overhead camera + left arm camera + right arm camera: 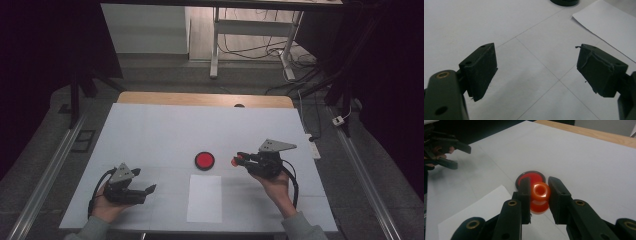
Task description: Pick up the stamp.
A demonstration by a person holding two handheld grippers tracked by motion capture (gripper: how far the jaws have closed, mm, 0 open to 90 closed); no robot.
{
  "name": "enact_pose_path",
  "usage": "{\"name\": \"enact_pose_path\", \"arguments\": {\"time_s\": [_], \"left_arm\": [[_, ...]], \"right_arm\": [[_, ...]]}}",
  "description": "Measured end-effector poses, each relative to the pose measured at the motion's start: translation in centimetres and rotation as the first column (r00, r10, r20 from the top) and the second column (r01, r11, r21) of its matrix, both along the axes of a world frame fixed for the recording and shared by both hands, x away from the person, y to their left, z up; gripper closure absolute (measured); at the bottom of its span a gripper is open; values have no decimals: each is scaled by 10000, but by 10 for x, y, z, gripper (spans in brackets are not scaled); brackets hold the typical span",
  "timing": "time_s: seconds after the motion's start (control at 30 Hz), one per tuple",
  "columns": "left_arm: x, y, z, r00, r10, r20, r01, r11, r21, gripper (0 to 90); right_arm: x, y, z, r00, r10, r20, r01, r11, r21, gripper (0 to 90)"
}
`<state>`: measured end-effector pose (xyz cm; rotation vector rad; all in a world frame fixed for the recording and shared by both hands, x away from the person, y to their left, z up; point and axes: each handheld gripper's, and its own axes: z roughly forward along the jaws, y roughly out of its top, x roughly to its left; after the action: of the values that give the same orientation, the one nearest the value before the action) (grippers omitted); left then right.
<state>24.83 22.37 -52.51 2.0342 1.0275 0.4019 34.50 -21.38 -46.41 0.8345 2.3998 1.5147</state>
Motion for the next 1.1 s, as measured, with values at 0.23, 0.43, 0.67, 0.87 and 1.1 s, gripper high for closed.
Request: {"name": "enact_pose_path", "arguments": {"time_s": [0.23, 0.43, 0.67, 0.87, 1.1], "left_arm": [[0, 0, 0, 10000, 27, -17, -27, 10000, 16, 165], [1, -1, -1, 10000, 15, -16, -15, 10000, 49, 166], [1, -1, -1, 10000, 3, -21, -3, 10000, 58, 166], [0, -1, -1, 10000, 14, -17, -14, 10000, 39, 166], [1, -2, -1, 10000, -17, -50, 17, 10000, 42, 166]], "right_arm": [[-4, 12, -3, 9996, 251, 93, -251, 9997, -4, 716], [-8, 22, -6, 9984, 567, 30, -567, 9984, -31, 716], [-12, 37, -11, 9957, 926, -50, -927, 9957, -76, 716], [-16, 48, -14, 9923, 1239, -86, -1240, 9922, -131, 716], [-19, 57, -16, 9892, 1462, -132, -1464, 9891, -147, 716]]}}
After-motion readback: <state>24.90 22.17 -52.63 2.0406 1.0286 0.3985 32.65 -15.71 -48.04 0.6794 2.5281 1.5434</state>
